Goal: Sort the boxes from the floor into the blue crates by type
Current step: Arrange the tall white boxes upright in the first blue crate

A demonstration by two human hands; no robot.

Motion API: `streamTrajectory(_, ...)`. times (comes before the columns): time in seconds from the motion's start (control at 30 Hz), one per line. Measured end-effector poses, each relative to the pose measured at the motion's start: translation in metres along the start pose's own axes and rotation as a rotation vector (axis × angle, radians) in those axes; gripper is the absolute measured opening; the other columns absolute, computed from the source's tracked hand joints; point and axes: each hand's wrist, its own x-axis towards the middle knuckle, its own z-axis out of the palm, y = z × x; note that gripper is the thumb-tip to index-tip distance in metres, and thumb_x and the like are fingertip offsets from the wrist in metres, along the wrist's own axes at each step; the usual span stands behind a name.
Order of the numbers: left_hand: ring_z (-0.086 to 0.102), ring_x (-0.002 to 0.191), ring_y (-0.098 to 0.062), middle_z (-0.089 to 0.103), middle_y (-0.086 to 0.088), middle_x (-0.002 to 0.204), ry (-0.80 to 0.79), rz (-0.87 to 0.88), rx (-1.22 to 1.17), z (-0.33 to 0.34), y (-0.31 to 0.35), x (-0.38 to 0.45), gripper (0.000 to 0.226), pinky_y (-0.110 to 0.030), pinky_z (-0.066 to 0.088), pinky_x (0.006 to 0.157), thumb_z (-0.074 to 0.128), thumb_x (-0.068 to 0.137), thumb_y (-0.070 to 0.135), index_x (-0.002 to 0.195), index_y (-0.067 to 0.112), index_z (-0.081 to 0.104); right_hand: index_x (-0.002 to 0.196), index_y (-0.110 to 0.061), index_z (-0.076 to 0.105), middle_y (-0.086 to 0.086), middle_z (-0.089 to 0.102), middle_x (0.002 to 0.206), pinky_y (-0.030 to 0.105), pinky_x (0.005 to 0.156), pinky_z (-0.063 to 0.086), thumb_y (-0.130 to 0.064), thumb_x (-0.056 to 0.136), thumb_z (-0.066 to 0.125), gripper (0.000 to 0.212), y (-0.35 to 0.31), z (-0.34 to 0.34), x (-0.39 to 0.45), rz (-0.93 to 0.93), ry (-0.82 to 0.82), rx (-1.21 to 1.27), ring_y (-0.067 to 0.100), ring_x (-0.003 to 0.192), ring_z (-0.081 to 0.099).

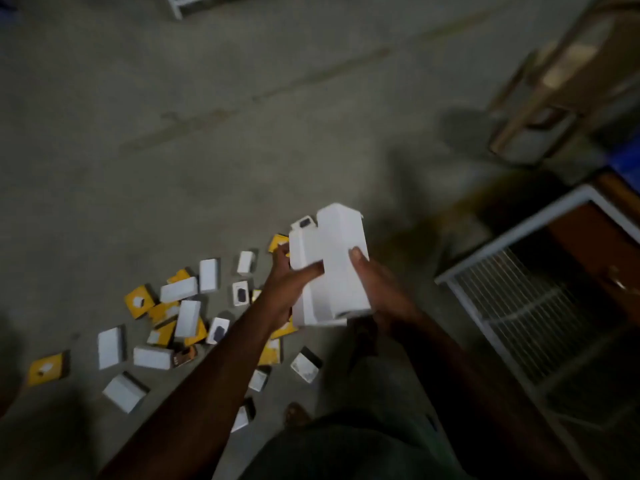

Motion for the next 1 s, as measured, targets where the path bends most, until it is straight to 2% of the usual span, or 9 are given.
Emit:
streamTrajectory(0.07, 0.069, 0.089, -0.008, 0.069, 0.007, 0.111, -0.071, 0.037, 0.093, 0.045, 0.004, -0.001, 0.061, -0.03, 0.057, 0.069, 0.081, 0.082, 0.015, 0.129, 0.03, 0.045, 0.126, -0.021, 0.067, 0.005, 0.075, 0.115, 0.043, 0.09, 0.06, -0.059, 0.091, 0.062, 0.052, 0.004, -0.047, -0.017, -0.017, 0.052, 0.106, 0.022, 0.104, 0.074)
streamTrajectory(0.13, 0.069, 0.099, -0.011, 0.069, 0.007, 0.119, -0.164, 0.089, 0.186, 0.091, 0.008, 0.004, 0.067, -0.035, 0.058, 0.078, 0.083, 0.08, 0.026, 0.135, 0.037, 0.047, 0.134, -0.022, 0.059, 0.007, 0.073, 0.121, 0.052, 0.091, 0.059, -0.053, 0.091, 0.067, 0.053, 0.007, -0.093, -0.031, -0.036, 0.079, 0.225, 0.028, 0.109, 0.072)
streamTrajectory(0.23, 0.066, 0.109, -0.009, 0.066, 0.015, 0.125, -0.28, 0.171, 0.302, 0.17, 0.014, 0.013, 0.074, -0.038, 0.057, 0.09, 0.084, 0.075, 0.042, 0.139, 0.047, 0.047, 0.133, -0.03, 0.056, 0.0, 0.073, 0.121, 0.051, 0.09, 0.06, -0.063, 0.079, 0.076, 0.066, 0.006, -0.163, -0.044, -0.022, 0.232, 0.268, 0.023, 0.107, 0.073)
streamTrajectory(0.33, 0.064, 0.112, -0.006, 0.063, 0.019, 0.129, -0.341, 0.222, 0.316, 0.254, 0.022, 0.021, 0.074, -0.038, 0.056, 0.094, 0.082, 0.078, 0.044, 0.141, 0.051, 0.043, 0.13, -0.033, 0.057, -0.002, 0.073, 0.119, 0.05, 0.093, 0.059, -0.072, 0.068, 0.079, 0.076, -0.006, -0.241, -0.057, -0.072, 0.393, 0.274, 0.022, 0.105, 0.073)
streamTrajectory(0.43, 0.065, 0.108, -0.008, 0.063, 0.02, 0.122, -0.412, 0.28, 0.313, 0.335, 0.042, 0.017, 0.07, -0.029, 0.058, 0.081, 0.079, 0.081, 0.04, 0.14, 0.048, 0.043, 0.128, -0.031, 0.058, -0.001, 0.072, 0.117, 0.039, 0.083, 0.06, -0.055, 0.081, 0.075, 0.055, -0.034, -0.313, -0.085, -0.176, 0.537, 0.323, 0.018, 0.1, 0.074)
streamTrajectory(0.5, 0.064, 0.102, -0.006, 0.059, 0.025, 0.116, -0.463, 0.34, 0.309, 0.386, 0.065, 0.007, 0.07, -0.02, 0.055, 0.071, 0.077, 0.083, 0.035, 0.142, 0.048, 0.039, 0.125, -0.042, 0.057, -0.008, 0.07, 0.117, 0.039, 0.085, 0.057, -0.052, 0.086, 0.07, 0.042, -0.055, -0.352, -0.108, -0.251, 0.599, 0.325, 0.017, 0.104, 0.071)
streamTrajectory(0.63, 0.065, 0.097, 0.005, 0.055, 0.036, 0.114, -0.6, 0.481, 0.302, 0.472, 0.12, -0.014, 0.079, -0.015, 0.055, 0.064, 0.079, 0.081, 0.038, 0.139, 0.059, 0.03, 0.13, -0.044, 0.053, -0.009, 0.068, 0.123, 0.046, 0.093, 0.055, -0.056, 0.079, 0.07, 0.056, -0.098, -0.414, -0.14, -0.402, 0.682, 0.308, 0.018, 0.109, 0.069)
streamTrajectory(0.8, 0.072, 0.1, -0.015, 0.065, 0.005, 0.121, -0.778, 0.523, 0.306, 0.556, 0.164, -0.015, 0.082, -0.03, 0.061, 0.071, 0.081, 0.078, 0.036, 0.142, 0.041, 0.032, 0.134, -0.05, 0.044, -0.019, 0.064, 0.124, 0.033, 0.09, 0.054, -0.059, 0.083, 0.07, 0.058, -0.131, -0.467, -0.151, -0.506, 0.771, 0.252, 0.006, 0.11, 0.065)
streamTrajectory(1.0, 0.072, 0.099, -0.015, 0.063, 0.005, 0.122, -0.899, 0.549, 0.376, 0.639, 0.204, 0.017, 0.076, -0.042, 0.062, 0.076, 0.077, 0.083, 0.036, 0.143, 0.042, 0.031, 0.146, -0.049, 0.034, -0.032, 0.06, 0.123, 0.029, 0.094, 0.053, -0.057, 0.083, 0.071, 0.073, -0.167, -0.519, -0.139, -0.583, 0.876, 0.149, -0.006, 0.111, 0.062)
